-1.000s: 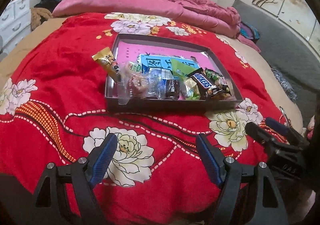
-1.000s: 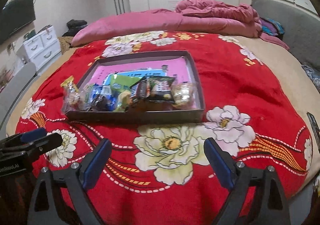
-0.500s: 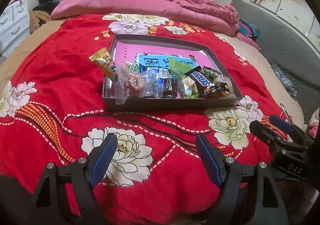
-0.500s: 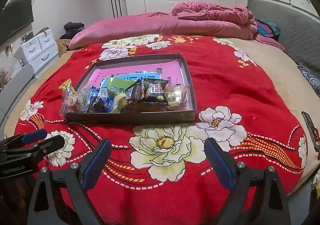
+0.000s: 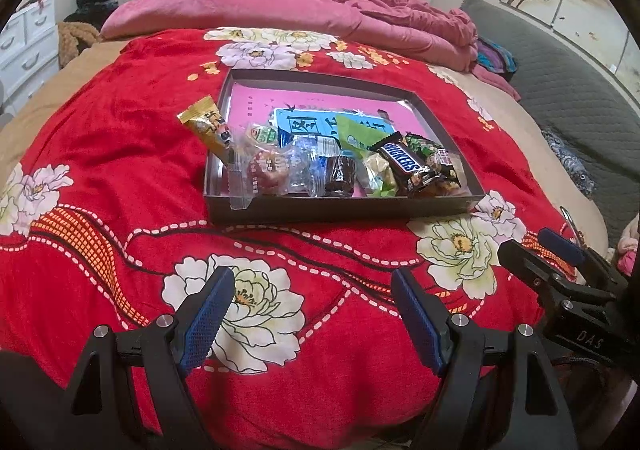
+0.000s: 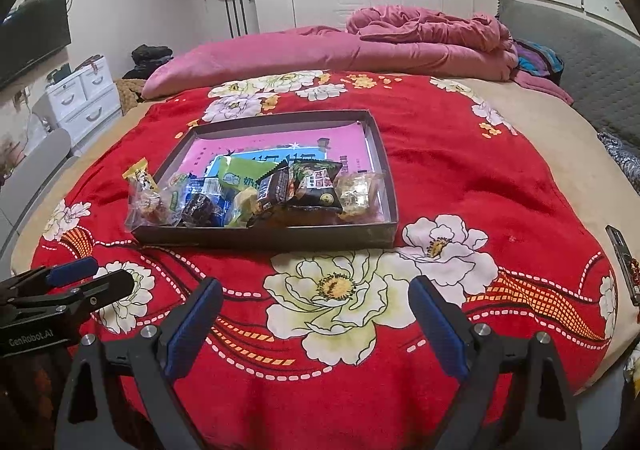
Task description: Organize snacks
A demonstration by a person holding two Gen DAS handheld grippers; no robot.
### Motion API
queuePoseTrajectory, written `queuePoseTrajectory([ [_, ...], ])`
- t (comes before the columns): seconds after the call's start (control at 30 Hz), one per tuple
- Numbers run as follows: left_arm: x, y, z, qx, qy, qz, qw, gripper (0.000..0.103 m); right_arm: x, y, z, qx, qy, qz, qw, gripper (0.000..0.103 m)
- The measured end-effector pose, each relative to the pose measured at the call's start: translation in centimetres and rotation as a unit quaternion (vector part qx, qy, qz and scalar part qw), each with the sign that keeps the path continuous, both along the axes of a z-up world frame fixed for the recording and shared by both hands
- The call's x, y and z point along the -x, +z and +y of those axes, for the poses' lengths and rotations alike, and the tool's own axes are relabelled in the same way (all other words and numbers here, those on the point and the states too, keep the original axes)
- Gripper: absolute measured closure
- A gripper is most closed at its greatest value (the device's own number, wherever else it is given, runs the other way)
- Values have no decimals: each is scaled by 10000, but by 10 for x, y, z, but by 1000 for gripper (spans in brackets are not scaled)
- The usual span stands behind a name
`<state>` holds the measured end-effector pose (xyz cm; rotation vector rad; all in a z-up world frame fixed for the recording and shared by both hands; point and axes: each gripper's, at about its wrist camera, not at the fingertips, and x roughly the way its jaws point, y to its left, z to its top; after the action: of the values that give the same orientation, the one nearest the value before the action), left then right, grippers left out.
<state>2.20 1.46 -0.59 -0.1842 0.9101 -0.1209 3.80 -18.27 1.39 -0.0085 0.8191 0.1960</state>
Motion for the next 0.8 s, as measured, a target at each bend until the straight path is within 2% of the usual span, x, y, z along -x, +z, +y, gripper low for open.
queuePoseTrajectory([
  [0.8, -4, -1, 2, -180, 154, 13, 9997, 22, -5, -4, -5, 96, -117, -33, 9999, 9],
])
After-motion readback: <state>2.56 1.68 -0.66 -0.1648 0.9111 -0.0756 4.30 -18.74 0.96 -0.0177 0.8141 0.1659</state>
